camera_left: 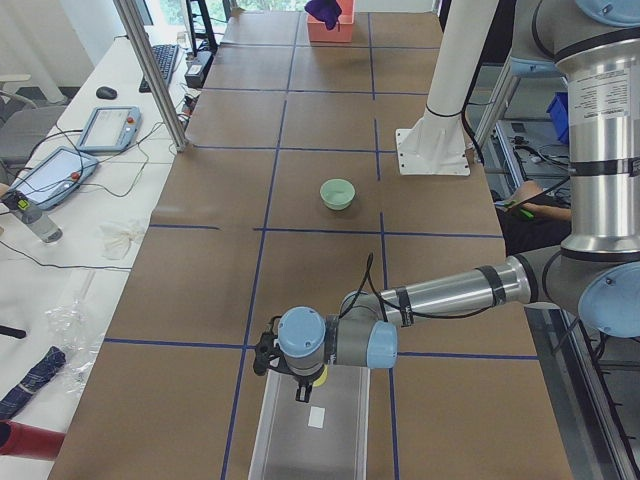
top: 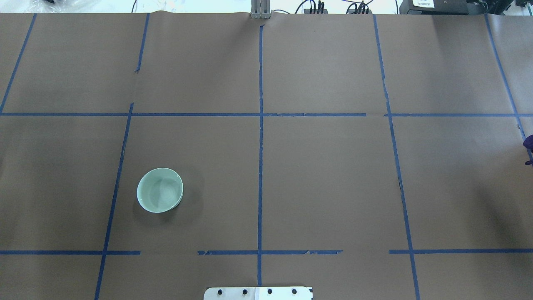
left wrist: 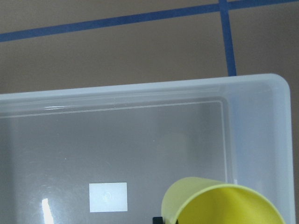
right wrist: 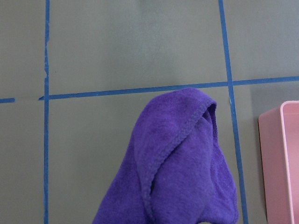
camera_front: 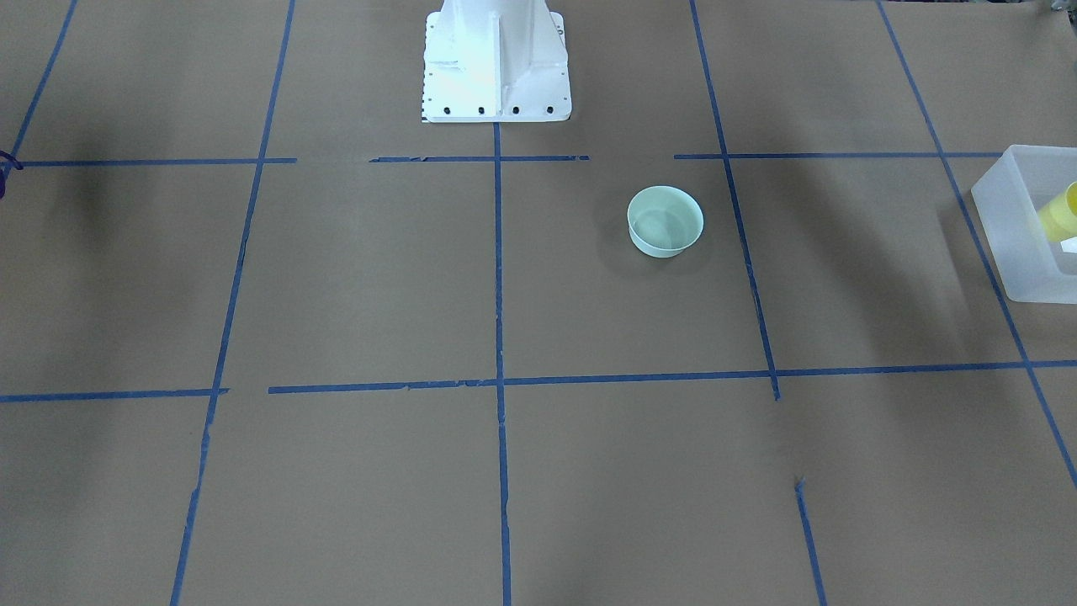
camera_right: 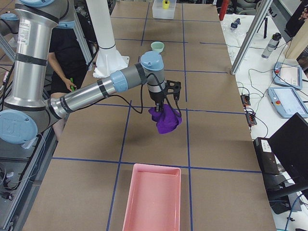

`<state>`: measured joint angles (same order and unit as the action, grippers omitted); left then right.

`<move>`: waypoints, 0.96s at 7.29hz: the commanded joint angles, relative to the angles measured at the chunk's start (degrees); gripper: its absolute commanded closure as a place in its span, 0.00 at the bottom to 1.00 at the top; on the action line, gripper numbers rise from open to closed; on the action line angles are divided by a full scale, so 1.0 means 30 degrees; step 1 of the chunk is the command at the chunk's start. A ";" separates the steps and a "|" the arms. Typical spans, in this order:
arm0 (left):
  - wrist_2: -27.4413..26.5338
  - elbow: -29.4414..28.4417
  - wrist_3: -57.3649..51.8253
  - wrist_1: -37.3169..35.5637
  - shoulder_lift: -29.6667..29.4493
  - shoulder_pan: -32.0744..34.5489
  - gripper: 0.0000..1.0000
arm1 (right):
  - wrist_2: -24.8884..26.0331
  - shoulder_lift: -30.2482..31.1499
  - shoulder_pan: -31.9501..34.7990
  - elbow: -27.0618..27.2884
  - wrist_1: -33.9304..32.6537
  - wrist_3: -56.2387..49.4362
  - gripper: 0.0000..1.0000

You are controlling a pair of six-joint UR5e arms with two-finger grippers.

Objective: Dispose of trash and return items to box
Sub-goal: 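Carry the yellow cup into the clear bin while the right gripper lifts the cloth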

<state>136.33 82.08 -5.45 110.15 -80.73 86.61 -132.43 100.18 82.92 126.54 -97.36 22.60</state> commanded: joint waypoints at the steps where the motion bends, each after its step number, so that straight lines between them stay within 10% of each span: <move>1: 0.0200 -0.0054 0.0001 0.0286 0.0102 -0.0508 1.00 | -0.0006 -0.0083 0.0456 0.0037 -0.0270 -0.0502 1.00; 3: 0.0201 -0.0346 0.0001 0.0577 0.0102 -0.0714 0.82 | -0.0006 -0.0054 0.0865 0.0037 -0.0270 -0.0967 1.00; 4: 0.0200 -0.0434 -0.0028 0.1014 0.0102 -0.0803 0.31 | -0.0006 -0.0053 0.0983 -0.0021 -0.0299 -0.1289 1.00; 7: 0.0142 0.0669 -0.0146 0.1078 0.0189 -0.0658 0.08 | -0.0006 -0.0053 0.1101 -0.0022 -0.0299 -0.1322 1.00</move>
<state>136.86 81.83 -5.84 113.40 -80.33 84.34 -132.45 100.02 86.07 126.48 -98.20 18.71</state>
